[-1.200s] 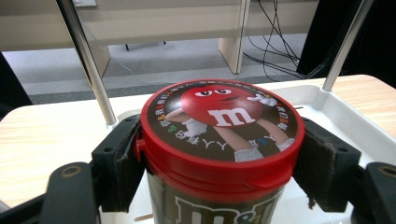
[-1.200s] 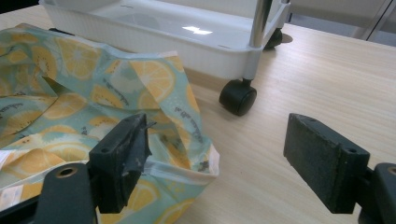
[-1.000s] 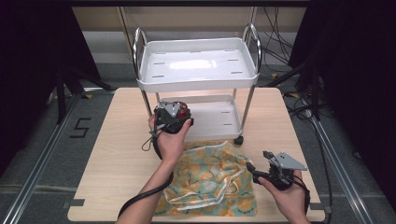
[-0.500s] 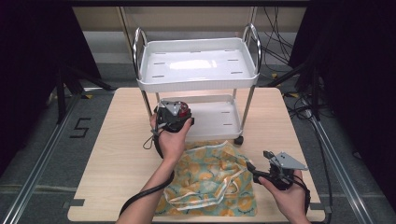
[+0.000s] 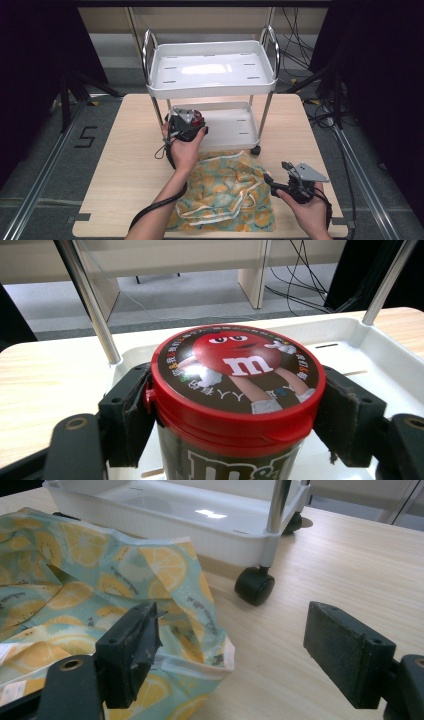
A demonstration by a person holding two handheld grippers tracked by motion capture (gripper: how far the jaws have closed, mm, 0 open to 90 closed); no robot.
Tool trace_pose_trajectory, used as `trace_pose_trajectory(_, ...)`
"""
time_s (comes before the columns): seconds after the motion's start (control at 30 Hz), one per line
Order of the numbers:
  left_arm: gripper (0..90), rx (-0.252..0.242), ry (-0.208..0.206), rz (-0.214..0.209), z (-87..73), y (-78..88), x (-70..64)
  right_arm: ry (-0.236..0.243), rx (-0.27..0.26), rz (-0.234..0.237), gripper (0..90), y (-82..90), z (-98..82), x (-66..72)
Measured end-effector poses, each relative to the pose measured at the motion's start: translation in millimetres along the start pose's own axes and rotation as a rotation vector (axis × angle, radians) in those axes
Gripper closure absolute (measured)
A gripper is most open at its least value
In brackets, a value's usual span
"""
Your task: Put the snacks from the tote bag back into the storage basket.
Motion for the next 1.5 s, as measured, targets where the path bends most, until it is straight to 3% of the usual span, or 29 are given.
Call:
trace_pose_trajectory(0.03, 24.8, 0.001, -0.002, 0.002, -0.2, -0.2, 0.1, 0.003, 0.009, -0.002, 23.3, 0.6, 0.0, -0.4)
trace_pose_trajectory(0.07, 24.8, 0.003, -0.001, 0.002, -0.3, -0.6, 0.3, 0.043, -0.007, 0.000, 23.3, -0.9, 0.4, -3.6)
trace_pose_trajectory(0.13, 24.8, 0.002, -0.002, 0.004, -0.6, -1.3, 0.8, 0.041, -0.008, 0.000, 23.3, -1.0, 0.5, -3.5)
trace_pose_trajectory(0.2, 24.8, 0.007, -0.002, 0.005, -1.2, -2.1, 0.9, -0.006, 0.013, 0.001, 23.3, 0.9, -0.2, 0.5)
trace_pose_trajectory(0.33, 24.8, 0.015, -0.005, 0.005, -2.6, -3.6, 1.1, 0.026, -0.009, 0.006, 23.3, -0.7, 0.9, -1.7)
trace_pose_trajectory(0.43, 24.8, 0.019, -0.010, 0.006, -3.6, -5.2, 0.5, 0.002, 0.001, 0.003, 23.3, 0.0, 0.1, 0.5)
trace_pose_trajectory(0.63, 24.8, 0.026, -0.007, 0.000, -5.3, -8.5, 0.1, 0.026, -0.005, 0.006, 23.3, -0.6, 0.6, -1.6)
trace_pose_trajectory(0.7, 24.8, 0.028, -0.010, 0.005, -5.9, -9.3, 0.1, 0.004, 0.007, -0.002, 23.3, 0.4, 0.1, -0.6)
trace_pose_trajectory(0.73, 24.8, 0.032, -0.009, 0.005, -6.3, -9.6, 0.2, 0.029, -0.007, 0.004, 23.3, -0.9, 0.6, -2.6)
trace_pose_trajectory(0.77, 24.8, 0.034, -0.008, 0.006, -7.0, -10.1, 0.3, -0.002, 0.012, -0.001, 23.3, 0.9, 0.0, 0.1)
trace_pose_trajectory(0.8, 24.8, 0.036, -0.011, 0.005, -7.5, -10.7, 0.5, 0.015, 0.000, 0.005, 23.3, -0.1, 0.4, -1.0)
trace_pose_trajectory(1.07, 24.8, 0.061, -0.006, 0.009, -13.3, -16.4, 3.3, 0.003, -0.007, 0.002, 23.3, 0.1, 0.5, 0.1)
trace_pose_trajectory(1.17, 24.8, 0.064, -0.001, 0.013, -15.2, -18.4, 3.9, 0.035, -0.014, 0.000, 23.2, -0.5, 0.9, -2.3)
trace_pose_trajectory(1.2, 24.8, 0.059, 0.004, 0.001, -16.3, -20.1, 4.4, 0.006, 0.004, 0.006, 23.3, 0.5, 0.3, 0.0)
trace_pose_trajectory(1.33, 24.7, 0.068, 0.010, 0.009, -19.2, -23.0, 5.6, 0.063, -0.019, 0.000, 23.2, -0.4, 0.9, -4.2)
trace_pose_trajectory(1.4, 24.7, 0.071, 0.009, 0.011, -20.0, -23.8, 6.0, 0.044, -0.015, 0.004, 23.2, -0.4, 0.7, -2.8)
trace_pose_trajectory(1.43, 24.7, 0.071, 0.011, 0.013, -20.3, -24.2, 6.0, -0.006, -0.002, 0.002, 23.2, 0.6, 0.3, 1.0)
trace_pose_trajectory(1.5, 24.7, 0.073, 0.015, 0.015, -20.9, -24.7, 6.5, 0.017, -0.003, 0.002, 23.3, 0.3, 0.2, -0.3)
Point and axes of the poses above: each handheld gripper's, and its own axes: y roughly backward along the jaws, z roughly out of its top, x roughly to its left, the point moved 2 cm from there along -y, roughly forward along the jaws, and after that the axes turned 10 degrees about -z, right-handed, at the moved point
